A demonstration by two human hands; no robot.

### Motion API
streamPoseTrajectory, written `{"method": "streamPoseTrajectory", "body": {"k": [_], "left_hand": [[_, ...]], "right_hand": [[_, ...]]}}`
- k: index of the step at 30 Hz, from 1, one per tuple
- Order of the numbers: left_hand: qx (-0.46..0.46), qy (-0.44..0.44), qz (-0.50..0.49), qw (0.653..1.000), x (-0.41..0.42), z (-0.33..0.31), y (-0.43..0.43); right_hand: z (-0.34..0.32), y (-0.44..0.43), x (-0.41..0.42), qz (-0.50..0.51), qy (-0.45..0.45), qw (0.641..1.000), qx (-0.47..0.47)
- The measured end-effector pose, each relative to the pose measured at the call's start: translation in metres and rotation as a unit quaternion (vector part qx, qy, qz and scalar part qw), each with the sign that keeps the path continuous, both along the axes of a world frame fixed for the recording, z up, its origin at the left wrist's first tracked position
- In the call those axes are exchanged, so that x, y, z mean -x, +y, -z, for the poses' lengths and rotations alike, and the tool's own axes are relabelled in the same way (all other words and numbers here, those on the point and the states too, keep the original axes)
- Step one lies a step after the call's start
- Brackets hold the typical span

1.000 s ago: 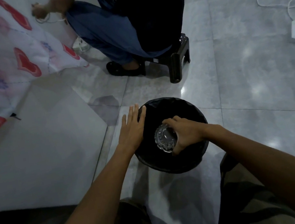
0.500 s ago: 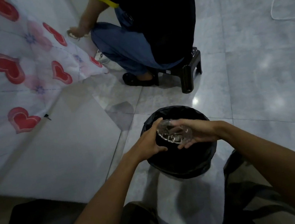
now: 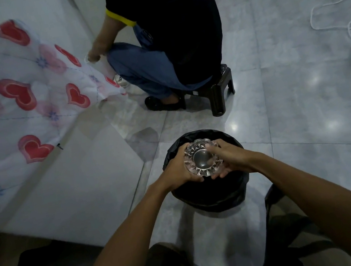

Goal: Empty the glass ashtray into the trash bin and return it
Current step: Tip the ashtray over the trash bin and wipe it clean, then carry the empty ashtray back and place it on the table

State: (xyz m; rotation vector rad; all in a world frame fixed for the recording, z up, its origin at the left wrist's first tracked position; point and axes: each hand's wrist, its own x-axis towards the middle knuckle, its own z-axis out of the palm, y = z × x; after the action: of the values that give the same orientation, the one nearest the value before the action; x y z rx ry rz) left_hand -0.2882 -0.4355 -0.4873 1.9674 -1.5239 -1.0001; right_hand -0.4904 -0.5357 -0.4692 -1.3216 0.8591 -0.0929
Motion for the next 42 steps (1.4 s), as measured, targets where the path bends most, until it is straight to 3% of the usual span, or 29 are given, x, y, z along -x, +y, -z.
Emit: {"method": "streamPoseTrajectory", "body": {"k": [4,11,19,24,31,42], "left_hand": [[-0.006,0.011,-0.012,1.0,0.002,-0.006,0.0],[-0.003,0.043,-0.033,0.999,0.012,-0.016,0.002],[-0.021,0.12,-0.091,0.988,0.016,-0.004,0.008],[0.005,0.115,-0.125,0.985,0.015,-0.012,0.004],[0.025,0.092,-0.137,0.986,0.013,-0.112,0.006],[0.02,0.088,-0.14,0.986,-0.005,-0.344,0.024]], "right_hand": [[-0.002,0.001,0.012,-0.045,0.005,0.994,0.098],[-0.006,-0.005,0.023,-0.085,0.048,0.954,0.285],[0.001,-0.024,0.028,-0.117,0.09,0.937,0.316],[-0.009,-0.038,0.019,-0.126,0.076,0.941,0.306],[-0.103,-0.041,0.009,-0.143,0.075,0.943,0.29],[-0.338,-0.029,-0.007,-0.163,0.067,0.935,0.309]]}}
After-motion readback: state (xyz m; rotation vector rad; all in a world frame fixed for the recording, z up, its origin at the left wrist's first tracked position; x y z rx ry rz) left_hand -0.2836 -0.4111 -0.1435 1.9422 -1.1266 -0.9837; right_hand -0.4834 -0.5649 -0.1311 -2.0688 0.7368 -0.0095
